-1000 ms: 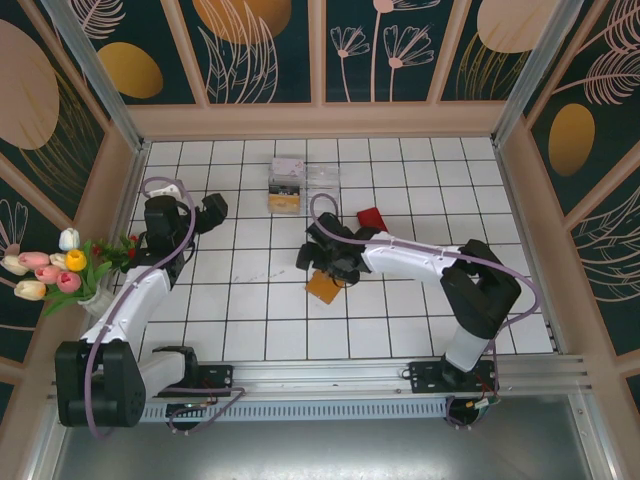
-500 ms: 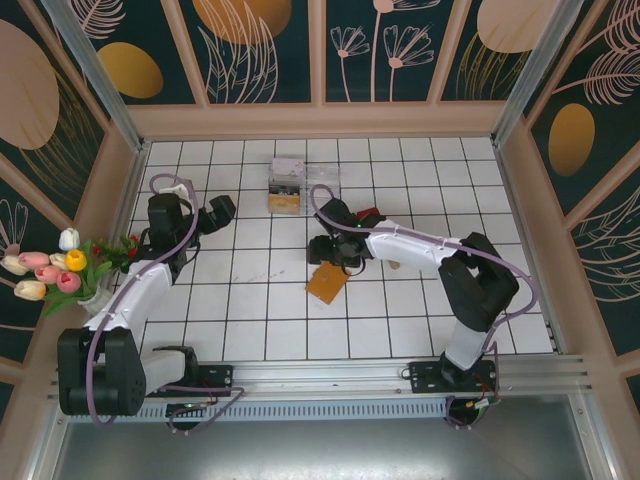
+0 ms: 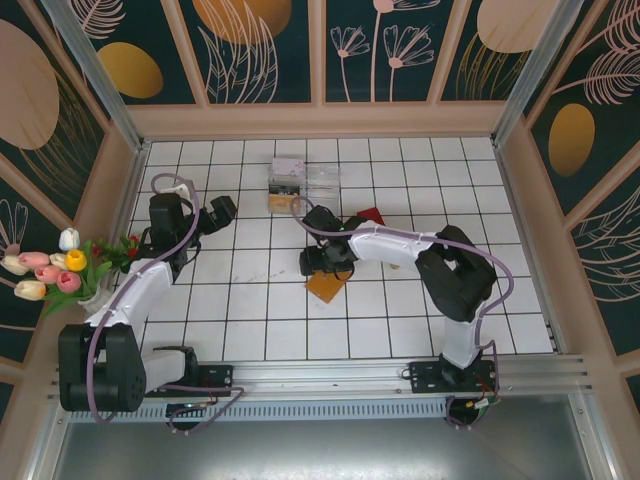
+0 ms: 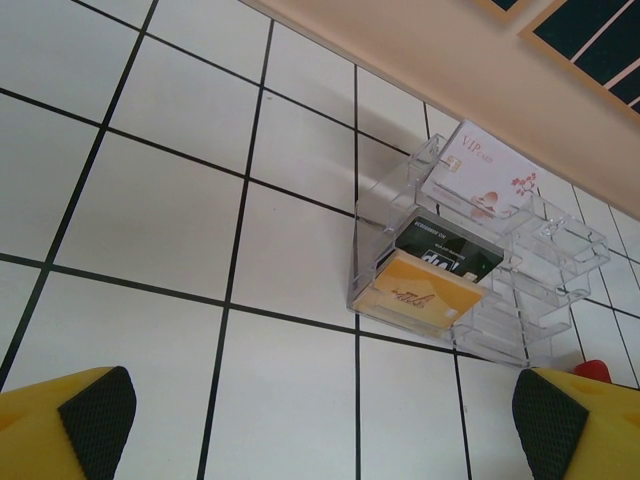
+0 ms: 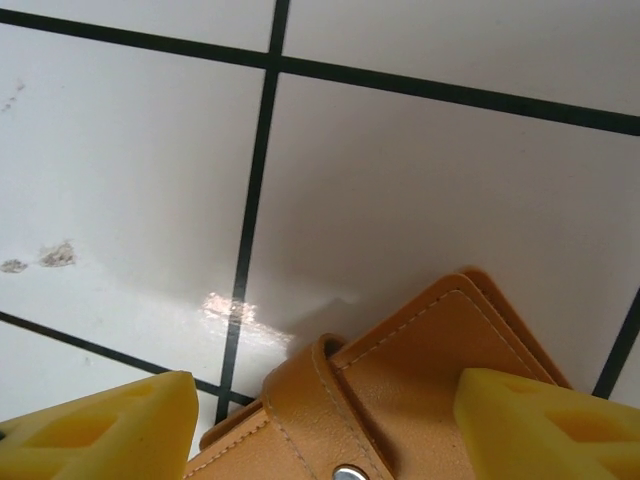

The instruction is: Take the credit cards out of the card holder

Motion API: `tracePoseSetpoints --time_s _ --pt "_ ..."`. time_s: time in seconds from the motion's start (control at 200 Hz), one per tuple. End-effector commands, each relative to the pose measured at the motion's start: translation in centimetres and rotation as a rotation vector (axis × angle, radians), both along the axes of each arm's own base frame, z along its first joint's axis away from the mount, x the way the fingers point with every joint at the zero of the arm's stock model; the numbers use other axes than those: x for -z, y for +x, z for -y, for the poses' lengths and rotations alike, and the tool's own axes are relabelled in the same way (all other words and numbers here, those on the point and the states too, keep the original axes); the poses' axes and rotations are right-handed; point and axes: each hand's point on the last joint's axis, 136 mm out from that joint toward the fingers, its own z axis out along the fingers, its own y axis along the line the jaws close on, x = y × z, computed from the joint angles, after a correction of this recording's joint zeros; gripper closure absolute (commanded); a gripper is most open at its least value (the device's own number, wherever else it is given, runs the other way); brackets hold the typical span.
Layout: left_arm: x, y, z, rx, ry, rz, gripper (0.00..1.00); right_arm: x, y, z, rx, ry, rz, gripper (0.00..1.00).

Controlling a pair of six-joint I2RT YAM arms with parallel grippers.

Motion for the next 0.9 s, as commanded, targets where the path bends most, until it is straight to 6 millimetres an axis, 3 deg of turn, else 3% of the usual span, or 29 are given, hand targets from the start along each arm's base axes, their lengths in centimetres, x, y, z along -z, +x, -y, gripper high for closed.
tracePoseSetpoints --time_s 0.0,0.11,0.22,0.305,0.435,0.691,0.896 --pt "-0.4 0.3 0.3 0.007 -0.006 -0.003 0.01 2.6 0.3 4.7 0.109 -0.153 -0.035 0.29" --pt "-0.5 0.4 0.2 0.003 -0.003 -0.002 0.01 1.2 1.5 6.9 0.198 -0.149 -0.001 0.29" --pt "-0.3 0.4 0.3 0.006 -0.004 -0.007 0.02 -2.2 2.6 6.8 0.222 -0.069 0.063 0.29" --pt "-0.2 0.3 0.4 0.009 -0.006 -0.01 0.01 -3.3 2.7 7.6 0.252 -0.037 0.065 0.26" --pt "0.1 0.3 0.2 0.001 -0.002 -0.017 0.01 -1.6 1.8 9.8 0.296 -0.039 0.008 0.23" --pt "0.5 0.3 0.4 0.007 -0.003 -0.036 0.02 0.5 -0.5 10.0 0.297 -0.018 -0.102 0.23" --pt "0.6 0.3 0.7 0.021 -0.009 -0.044 0.02 0.2 -2.2 6.7 0.219 0.089 -0.147 0.24"
